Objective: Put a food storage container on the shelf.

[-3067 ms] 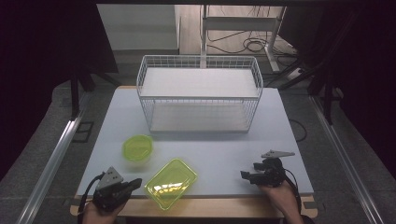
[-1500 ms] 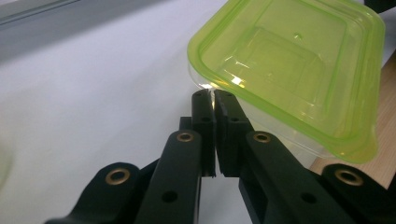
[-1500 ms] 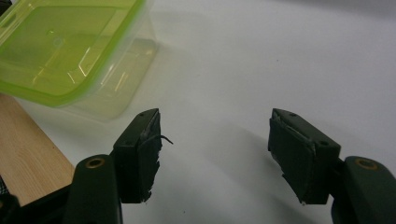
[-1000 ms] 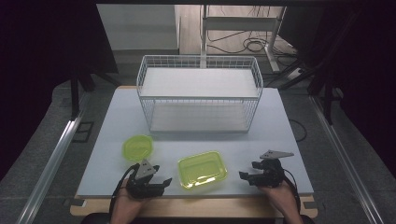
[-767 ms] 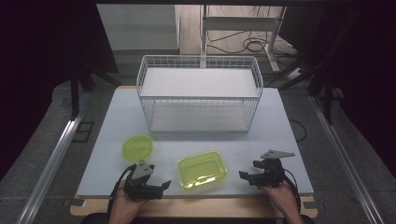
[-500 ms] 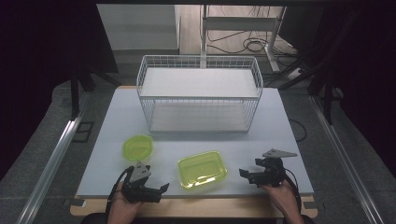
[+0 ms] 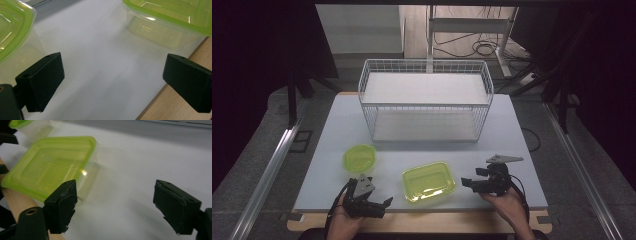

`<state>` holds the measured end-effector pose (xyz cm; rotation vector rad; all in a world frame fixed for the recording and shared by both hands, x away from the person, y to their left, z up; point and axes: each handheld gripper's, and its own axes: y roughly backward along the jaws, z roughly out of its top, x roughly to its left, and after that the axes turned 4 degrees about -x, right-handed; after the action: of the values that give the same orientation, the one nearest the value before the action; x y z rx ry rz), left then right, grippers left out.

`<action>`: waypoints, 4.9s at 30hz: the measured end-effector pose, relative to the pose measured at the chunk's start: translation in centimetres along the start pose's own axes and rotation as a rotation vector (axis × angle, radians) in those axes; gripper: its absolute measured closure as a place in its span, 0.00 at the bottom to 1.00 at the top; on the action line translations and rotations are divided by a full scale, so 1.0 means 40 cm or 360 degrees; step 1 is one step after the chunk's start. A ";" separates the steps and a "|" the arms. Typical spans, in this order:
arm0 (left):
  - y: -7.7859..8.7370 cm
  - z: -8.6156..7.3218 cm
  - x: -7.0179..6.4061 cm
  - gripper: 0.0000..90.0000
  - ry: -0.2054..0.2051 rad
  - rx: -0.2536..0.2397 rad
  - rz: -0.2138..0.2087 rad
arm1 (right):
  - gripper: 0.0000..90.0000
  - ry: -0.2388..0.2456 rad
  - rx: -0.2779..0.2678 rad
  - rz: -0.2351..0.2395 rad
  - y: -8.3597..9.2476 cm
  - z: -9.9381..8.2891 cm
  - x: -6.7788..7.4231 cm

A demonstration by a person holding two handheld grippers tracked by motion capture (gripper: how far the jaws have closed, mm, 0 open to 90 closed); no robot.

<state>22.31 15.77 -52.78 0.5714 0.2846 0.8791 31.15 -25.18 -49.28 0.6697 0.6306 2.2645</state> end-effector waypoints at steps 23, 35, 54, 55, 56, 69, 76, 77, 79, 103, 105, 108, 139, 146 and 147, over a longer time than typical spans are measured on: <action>0.001 0.000 0.001 0.04 -0.0016 0.0002 0.0027 | 0.61 -0.0298 0.0249 0.0425 -0.141 0.078 -0.007; 0.000 0.000 -0.001 0.04 -0.0031 0.0008 0.0033 | 0.88 -0.0523 0.0351 0.0582 -0.156 0.078 -0.025; 0.003 0.000 0.001 0.04 -0.0028 0.0000 0.0033 | 0.89 -0.0550 0.0113 0.0546 -0.081 0.131 -0.043; 0.003 0.000 0.001 0.04 -0.0027 0.0001 0.0032 | 0.89 -0.0552 0.0099 0.0548 -0.078 0.135 -0.044; 0.002 0.000 0.001 0.04 -0.0027 0.0002 0.0033 | 0.89 -0.0556 0.0087 0.0547 -0.075 0.139 -0.046; -0.001 -0.001 -0.001 0.04 -0.0037 0.0010 0.0028 | 0.89 -0.0582 -0.0032 0.0551 -0.035 0.198 -0.053; -0.003 -0.002 0.000 0.04 -0.0031 0.0019 0.0015 | 0.89 -0.0575 -0.0076 0.0556 -0.022 0.235 -0.044; -0.003 -0.002 0.000 0.04 -0.0031 0.0020 0.0014 | 0.89 -0.0575 -0.0083 0.0560 -0.020 0.241 -0.043; -0.003 -0.002 0.000 0.04 -0.0031 0.0022 0.0013 | 0.89 -0.0576 -0.0089 0.0556 -0.018 0.248 -0.042; -0.011 -0.005 0.002 0.03 -0.0031 0.0059 -0.0003 | 0.89 -0.0601 -0.0227 0.0516 0.037 0.434 -0.006; -0.011 -0.005 0.002 0.03 -0.0030 0.0061 -0.0004 | 0.89 -0.0608 -0.0241 0.0515 0.036 0.448 -0.007; -0.011 -0.005 0.003 0.03 -0.0026 0.0060 -0.0006 | 0.89 -0.0604 -0.0253 0.0501 0.034 0.471 -0.008; -0.013 -0.007 0.005 0.03 -0.0012 0.0070 -0.0031 | 0.89 -0.0609 -0.0408 0.0274 -0.023 0.648 -0.022; -0.014 -0.007 0.005 0.03 -0.0019 0.0072 -0.0030 | 0.89 -0.0614 -0.0402 0.0207 -0.046 0.663 -0.026; -0.014 -0.007 0.005 0.03 -0.0020 0.0072 -0.0030 | 0.89 -0.0623 -0.0407 0.0192 -0.050 0.664 -0.027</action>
<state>22.67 15.73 -53.32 0.6152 0.2988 0.8525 49.07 -18.12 -30.86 1.0060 0.1124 2.1831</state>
